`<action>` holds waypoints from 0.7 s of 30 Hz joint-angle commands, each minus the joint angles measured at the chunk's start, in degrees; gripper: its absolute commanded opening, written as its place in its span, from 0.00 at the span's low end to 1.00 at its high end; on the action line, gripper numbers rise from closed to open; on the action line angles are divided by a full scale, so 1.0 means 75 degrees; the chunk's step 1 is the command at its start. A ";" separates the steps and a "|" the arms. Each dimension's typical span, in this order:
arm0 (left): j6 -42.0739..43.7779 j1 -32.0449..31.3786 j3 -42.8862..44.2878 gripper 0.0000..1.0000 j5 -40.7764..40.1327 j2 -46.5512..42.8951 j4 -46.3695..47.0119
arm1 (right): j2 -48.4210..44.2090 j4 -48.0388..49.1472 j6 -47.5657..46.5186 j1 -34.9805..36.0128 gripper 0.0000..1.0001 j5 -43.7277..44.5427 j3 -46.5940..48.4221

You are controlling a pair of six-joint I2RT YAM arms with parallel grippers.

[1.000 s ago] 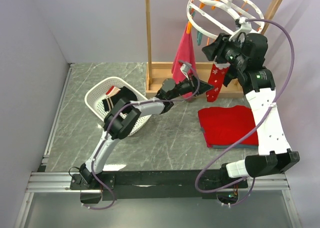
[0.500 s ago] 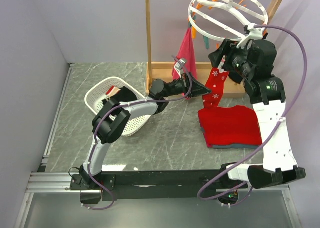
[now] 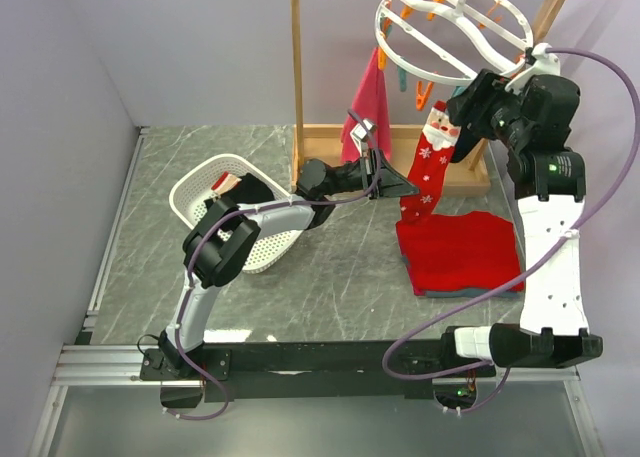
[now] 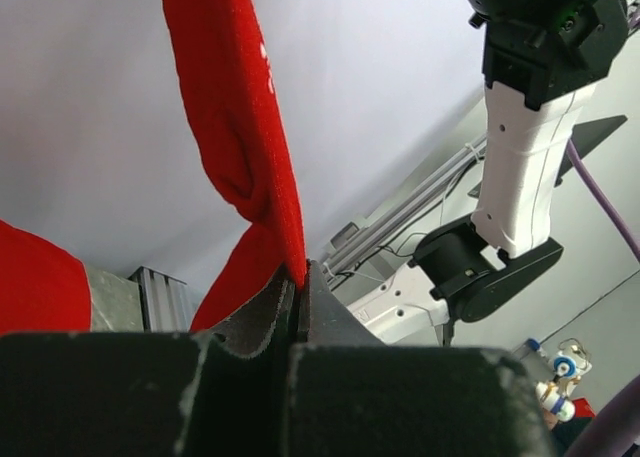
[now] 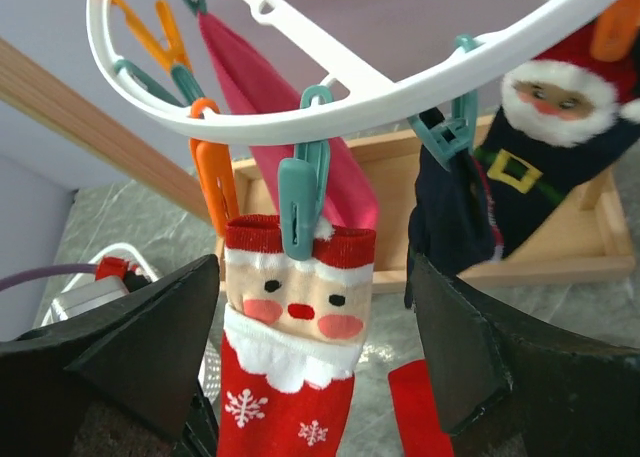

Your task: Remove the socks clipped to the hanger

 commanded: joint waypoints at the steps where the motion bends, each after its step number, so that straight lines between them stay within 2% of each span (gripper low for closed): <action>1: -0.0640 -0.0040 0.0036 0.01 0.0397 -0.0469 0.1608 | 0.0103 0.0556 -0.0007 -0.0070 0.85 -0.0655 0.0185; 6: -0.1450 -0.0040 0.0189 0.01 0.0409 -0.0317 0.2346 | 0.0221 0.1480 0.0286 -0.0596 0.84 -0.1908 -0.0271; 10: -0.1743 -0.0040 0.0259 0.01 0.0468 -0.0234 0.2429 | 0.0139 0.2431 0.0380 -0.0680 0.82 -0.2821 -0.0753; 21: -0.2131 -0.0087 0.0236 0.01 0.0468 -0.0257 0.2605 | 0.0654 0.3240 0.0251 -0.1054 0.77 -0.4158 -0.0894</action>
